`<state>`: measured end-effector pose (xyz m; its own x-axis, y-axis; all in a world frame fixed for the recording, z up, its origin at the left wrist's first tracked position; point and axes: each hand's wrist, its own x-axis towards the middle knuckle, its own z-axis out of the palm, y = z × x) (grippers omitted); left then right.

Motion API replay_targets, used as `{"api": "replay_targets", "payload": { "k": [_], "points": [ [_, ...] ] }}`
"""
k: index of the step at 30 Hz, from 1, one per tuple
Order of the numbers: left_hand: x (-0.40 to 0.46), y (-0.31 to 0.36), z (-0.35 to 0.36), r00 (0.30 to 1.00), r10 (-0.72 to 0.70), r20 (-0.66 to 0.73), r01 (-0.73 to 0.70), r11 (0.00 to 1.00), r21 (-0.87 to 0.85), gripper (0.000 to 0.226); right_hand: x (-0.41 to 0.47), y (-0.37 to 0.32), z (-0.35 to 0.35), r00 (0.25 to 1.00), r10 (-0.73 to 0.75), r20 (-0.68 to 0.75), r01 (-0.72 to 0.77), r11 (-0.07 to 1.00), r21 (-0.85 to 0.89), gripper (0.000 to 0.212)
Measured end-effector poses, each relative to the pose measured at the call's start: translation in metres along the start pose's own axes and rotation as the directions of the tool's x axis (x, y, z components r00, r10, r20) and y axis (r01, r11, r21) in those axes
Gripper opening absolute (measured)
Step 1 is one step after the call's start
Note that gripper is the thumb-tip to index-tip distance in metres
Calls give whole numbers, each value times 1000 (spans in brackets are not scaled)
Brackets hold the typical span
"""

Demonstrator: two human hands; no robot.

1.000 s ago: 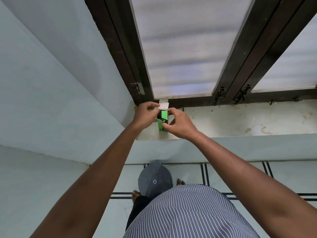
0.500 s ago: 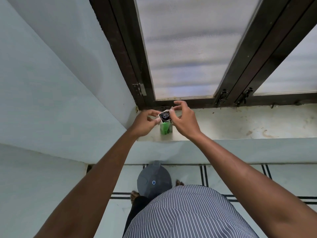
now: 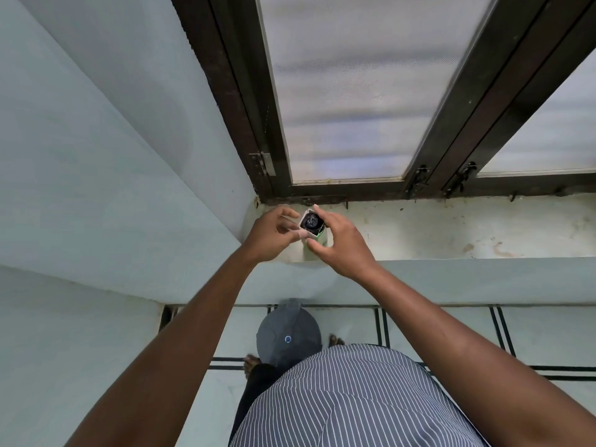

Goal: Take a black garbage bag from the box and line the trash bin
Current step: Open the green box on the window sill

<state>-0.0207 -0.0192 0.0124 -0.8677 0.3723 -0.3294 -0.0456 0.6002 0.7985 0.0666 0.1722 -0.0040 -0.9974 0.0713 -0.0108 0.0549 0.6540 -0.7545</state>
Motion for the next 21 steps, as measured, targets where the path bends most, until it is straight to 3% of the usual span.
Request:
{"api": "replay_targets", "payload": {
  "k": [2, 5, 8, 15, 21],
  "points": [
    [-2, 3, -3, 1000, 10, -23, -9, 1000, 19, 35, 2, 0, -1, 1000, -6, -14, 6, 1000, 2, 75],
    [-6, 14, -5, 963, 210, -172, -165, 956, 241, 22, 4, 1, -2, 1000, -4, -16, 4, 1000, 12, 74],
    [-5, 27, -5, 924, 380, -39, -319, 823, 471, 26, 5, 1, -2, 1000, -12, -13, 12, 1000, 27, 72],
    [12, 65, -19, 942, 276, 192, -325, 601, 730, 50, 6, 1, -4, 999, -35, -1, 35, 999, -5, 71],
    [30, 94, -10, 947, 110, 301, -321, 318, 892, 40, 6, 3, 3, 998, -59, 33, 60, 998, -15, 73]
  ]
}}
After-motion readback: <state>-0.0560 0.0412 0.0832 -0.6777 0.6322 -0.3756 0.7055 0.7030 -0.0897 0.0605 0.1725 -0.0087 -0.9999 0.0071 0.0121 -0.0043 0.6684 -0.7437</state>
